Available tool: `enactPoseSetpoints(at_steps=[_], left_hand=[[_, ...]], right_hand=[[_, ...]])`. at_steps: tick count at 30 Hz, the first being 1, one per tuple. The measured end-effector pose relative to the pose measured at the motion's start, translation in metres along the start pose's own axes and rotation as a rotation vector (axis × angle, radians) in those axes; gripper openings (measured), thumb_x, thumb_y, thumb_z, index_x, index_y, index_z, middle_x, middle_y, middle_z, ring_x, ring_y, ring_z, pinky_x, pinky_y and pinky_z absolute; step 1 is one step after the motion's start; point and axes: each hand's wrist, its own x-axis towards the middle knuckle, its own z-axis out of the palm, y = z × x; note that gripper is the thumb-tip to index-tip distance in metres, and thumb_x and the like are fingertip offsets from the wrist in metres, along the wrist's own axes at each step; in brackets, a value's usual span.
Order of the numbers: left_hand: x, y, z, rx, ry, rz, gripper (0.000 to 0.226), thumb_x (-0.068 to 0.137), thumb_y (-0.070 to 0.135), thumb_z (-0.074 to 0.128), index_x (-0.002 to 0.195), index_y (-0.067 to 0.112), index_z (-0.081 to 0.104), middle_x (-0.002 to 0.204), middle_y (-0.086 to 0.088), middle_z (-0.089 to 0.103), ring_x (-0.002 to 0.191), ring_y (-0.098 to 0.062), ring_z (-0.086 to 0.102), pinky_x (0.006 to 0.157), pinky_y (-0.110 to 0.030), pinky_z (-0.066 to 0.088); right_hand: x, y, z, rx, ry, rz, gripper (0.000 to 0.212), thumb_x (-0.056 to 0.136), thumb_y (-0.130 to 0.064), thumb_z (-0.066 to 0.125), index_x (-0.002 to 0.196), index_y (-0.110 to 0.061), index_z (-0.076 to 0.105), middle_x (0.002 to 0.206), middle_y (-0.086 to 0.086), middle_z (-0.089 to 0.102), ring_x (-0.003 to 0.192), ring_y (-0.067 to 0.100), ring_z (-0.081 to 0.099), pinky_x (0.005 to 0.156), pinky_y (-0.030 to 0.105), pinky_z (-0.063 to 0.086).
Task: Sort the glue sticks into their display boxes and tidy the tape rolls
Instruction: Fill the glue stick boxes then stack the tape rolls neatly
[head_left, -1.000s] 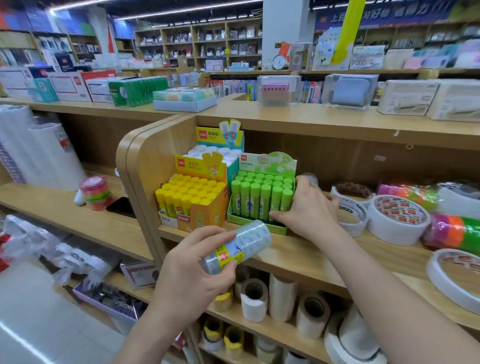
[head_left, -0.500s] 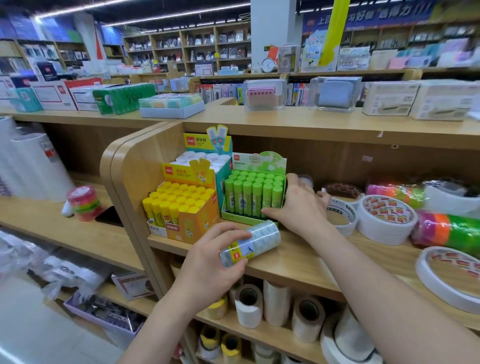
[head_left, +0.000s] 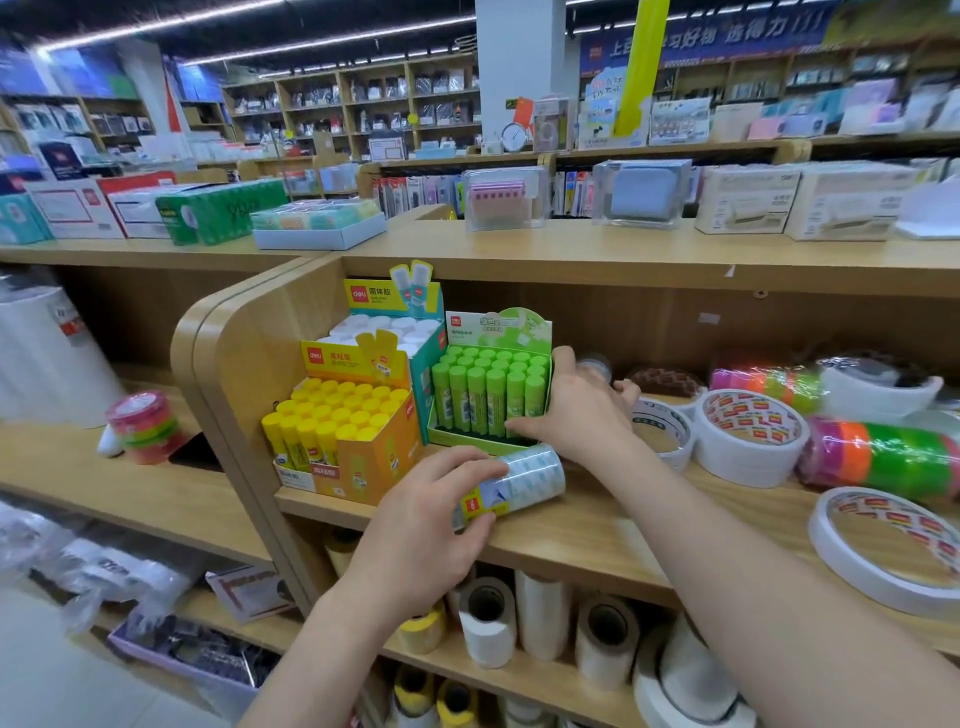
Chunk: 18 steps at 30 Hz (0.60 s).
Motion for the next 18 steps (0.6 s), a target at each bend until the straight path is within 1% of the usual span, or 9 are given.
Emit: enactPoseSetpoints(at_steps=[3, 5, 8, 10, 12, 13, 15, 16, 18], left_hand=[[0.003, 0.001, 0.0, 0.047, -0.022, -0.011, 0.044, 0.083, 0.027, 0.071, 0.125, 0.036, 0.056, 0.127, 0.02, 0.049, 0.121, 0.001, 0.043, 0.1, -0.015, 0.036], [0.006, 0.001, 0.002, 0.112, -0.033, -0.013, 0.049, 0.082, 0.034, 0.071, 0.127, 0.037, 0.051, 0.129, 0.018, 0.048, 0.122, -0.004, 0.04, 0.102, -0.021, 0.036], [0.011, 0.004, 0.005, 0.245, -0.058, -0.056, 0.058, 0.083, 0.045, 0.066, 0.134, 0.039, 0.038, 0.134, 0.016, 0.045, 0.123, -0.01, 0.038, 0.1, -0.031, 0.039], [0.014, 0.005, 0.006, 0.294, -0.064, -0.065, 0.065, 0.082, 0.046, 0.066, 0.138, 0.039, 0.033, 0.134, 0.015, 0.046, 0.12, -0.012, 0.04, 0.096, -0.031, 0.04], [0.016, 0.007, 0.003, 0.195, -0.045, -0.061, 0.07, 0.076, 0.044, 0.074, 0.136, 0.039, 0.038, 0.127, 0.016, 0.052, 0.115, -0.009, 0.046, 0.093, -0.028, 0.044], [0.016, 0.01, -0.001, 0.087, -0.017, -0.063, 0.07, 0.072, 0.043, 0.079, 0.132, 0.039, 0.042, 0.121, 0.018, 0.055, 0.111, -0.005, 0.05, 0.091, -0.026, 0.046], [0.018, 0.018, -0.006, -0.118, 0.07, -0.04, 0.069, 0.066, 0.038, 0.085, 0.125, 0.037, 0.049, 0.112, 0.02, 0.058, 0.105, 0.0, 0.054, 0.088, -0.023, 0.048], [0.02, 0.023, -0.007, -0.181, 0.109, -0.012, 0.069, 0.065, 0.035, 0.086, 0.124, 0.036, 0.05, 0.11, 0.019, 0.057, 0.105, -0.001, 0.055, 0.087, -0.021, 0.047], [0.025, 0.036, -0.007, -0.265, 0.166, 0.046, 0.073, 0.066, 0.028, 0.087, 0.127, 0.034, 0.047, 0.113, 0.017, 0.055, 0.108, -0.004, 0.055, 0.089, -0.02, 0.047]], right_hand=[[0.001, 0.011, -0.004, 0.149, -0.087, 0.005, 0.08, 0.073, -0.067, 0.066, 0.134, -0.024, 0.036, 0.135, 0.002, 0.049, 0.129, 0.026, 0.041, 0.103, 0.053, 0.031], [-0.005, 0.024, -0.011, 0.29, -0.112, -0.002, 0.075, 0.081, -0.063, 0.06, 0.142, -0.027, 0.036, 0.146, 0.0, 0.044, 0.135, 0.023, 0.036, 0.107, 0.051, 0.033], [-0.03, 0.038, -0.025, 0.429, -0.154, -0.062, 0.052, 0.092, -0.051, 0.054, 0.139, -0.031, 0.045, 0.143, -0.007, 0.048, 0.131, 0.013, 0.041, 0.104, 0.035, 0.037], [-0.05, 0.042, -0.032, 0.414, -0.135, -0.134, 0.049, 0.092, -0.048, 0.056, 0.138, -0.033, 0.046, 0.138, -0.013, 0.048, 0.128, 0.008, 0.042, 0.103, 0.033, 0.037], [-0.072, 0.041, -0.037, 0.363, -0.099, -0.237, 0.06, 0.088, -0.044, 0.063, 0.142, -0.038, 0.037, 0.138, -0.02, 0.041, 0.133, 0.004, 0.034, 0.109, 0.034, 0.031], [-0.081, 0.04, -0.038, 0.294, -0.087, -0.303, 0.07, 0.086, -0.044, 0.066, 0.145, -0.044, 0.028, 0.142, -0.023, 0.035, 0.136, 0.001, 0.028, 0.11, 0.035, 0.028], [-0.094, 0.036, -0.034, 0.121, -0.041, -0.408, 0.085, 0.083, -0.047, 0.067, 0.146, -0.052, 0.009, 0.149, -0.028, 0.024, 0.138, -0.005, 0.018, 0.103, 0.034, 0.023], [-0.097, 0.034, -0.03, 0.095, -0.003, -0.437, 0.087, 0.083, -0.047, 0.067, 0.145, -0.052, 0.008, 0.148, -0.028, 0.026, 0.137, -0.006, 0.021, 0.098, 0.033, 0.023], [-0.098, 0.034, -0.021, 0.213, 0.069, -0.437, 0.077, 0.081, -0.044, 0.07, 0.143, -0.047, 0.025, 0.138, -0.025, 0.044, 0.129, -0.002, 0.039, 0.096, 0.034, 0.03]])
